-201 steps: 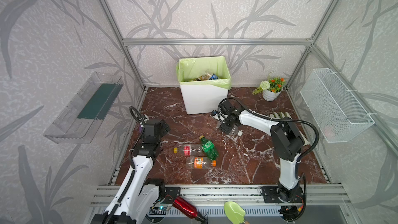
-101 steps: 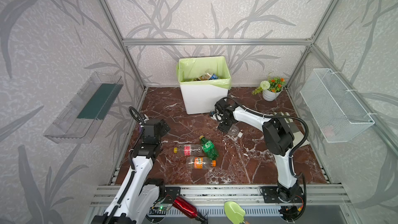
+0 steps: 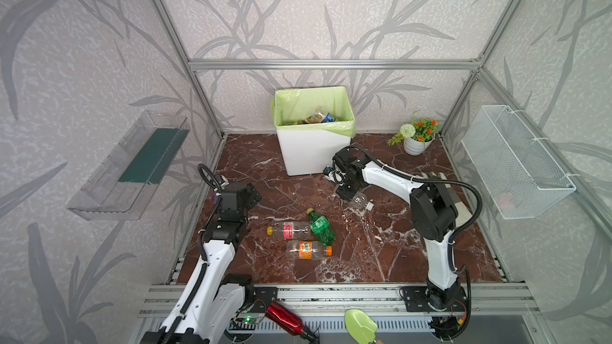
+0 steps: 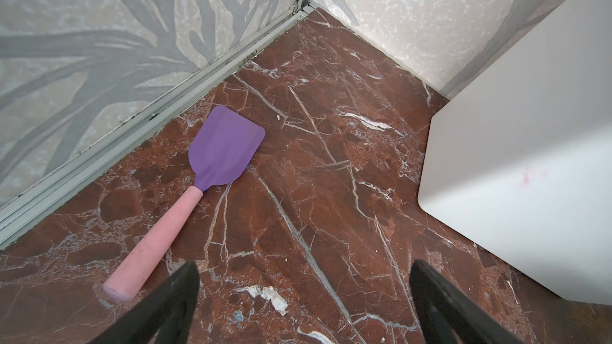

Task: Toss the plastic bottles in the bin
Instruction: 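Lift the clear bottle with the right gripper and carry it toward the bin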

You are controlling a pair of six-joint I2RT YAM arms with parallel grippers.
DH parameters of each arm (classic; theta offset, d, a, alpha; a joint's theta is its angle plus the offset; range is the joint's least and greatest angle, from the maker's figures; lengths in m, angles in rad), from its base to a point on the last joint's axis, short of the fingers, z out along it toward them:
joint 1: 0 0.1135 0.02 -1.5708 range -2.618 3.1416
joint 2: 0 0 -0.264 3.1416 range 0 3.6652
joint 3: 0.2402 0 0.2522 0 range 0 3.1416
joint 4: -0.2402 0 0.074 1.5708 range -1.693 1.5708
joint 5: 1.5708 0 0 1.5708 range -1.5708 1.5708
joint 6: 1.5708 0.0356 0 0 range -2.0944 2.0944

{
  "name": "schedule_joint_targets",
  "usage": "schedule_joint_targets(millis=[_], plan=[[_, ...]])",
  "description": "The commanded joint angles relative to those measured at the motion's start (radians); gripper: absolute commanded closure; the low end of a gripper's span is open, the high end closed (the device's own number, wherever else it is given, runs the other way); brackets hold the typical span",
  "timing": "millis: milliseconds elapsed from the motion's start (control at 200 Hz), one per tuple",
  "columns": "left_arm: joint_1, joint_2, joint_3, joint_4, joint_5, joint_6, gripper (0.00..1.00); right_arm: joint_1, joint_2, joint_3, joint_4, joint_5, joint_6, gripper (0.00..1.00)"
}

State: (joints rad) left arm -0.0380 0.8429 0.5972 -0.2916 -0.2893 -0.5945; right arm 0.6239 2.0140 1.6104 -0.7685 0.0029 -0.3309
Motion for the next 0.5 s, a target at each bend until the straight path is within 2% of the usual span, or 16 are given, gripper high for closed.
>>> schedule_joint_targets(millis=[0, 160, 305, 385, 495], plan=[[0.007, -0.014, -0.014, 0.001, -0.031, -0.008, 0.01, -0.024, -0.208, -0.049, 0.080, -0.094, 0.034, 0.53], [0.007, -0.002, -0.012, -0.001, -0.043, -0.005, 0.01, -0.054, -0.504, -0.174, 0.287, -0.122, 0.071, 0.55], [0.006, 0.008, -0.014, 0.000, -0.056, -0.008, 0.01, -0.104, -0.829, -0.382, 0.753, -0.096, 0.108, 0.53], [0.005, 0.014, -0.027, 0.039, -0.019, 0.034, 0.01, -0.167, -0.917, -0.342, 0.819, -0.095, 0.180, 0.51], [0.004, 0.028, -0.035, 0.074, 0.015, 0.017, 0.01, -0.184, -0.970, -0.297, 0.956, -0.069, 0.189, 0.50]])
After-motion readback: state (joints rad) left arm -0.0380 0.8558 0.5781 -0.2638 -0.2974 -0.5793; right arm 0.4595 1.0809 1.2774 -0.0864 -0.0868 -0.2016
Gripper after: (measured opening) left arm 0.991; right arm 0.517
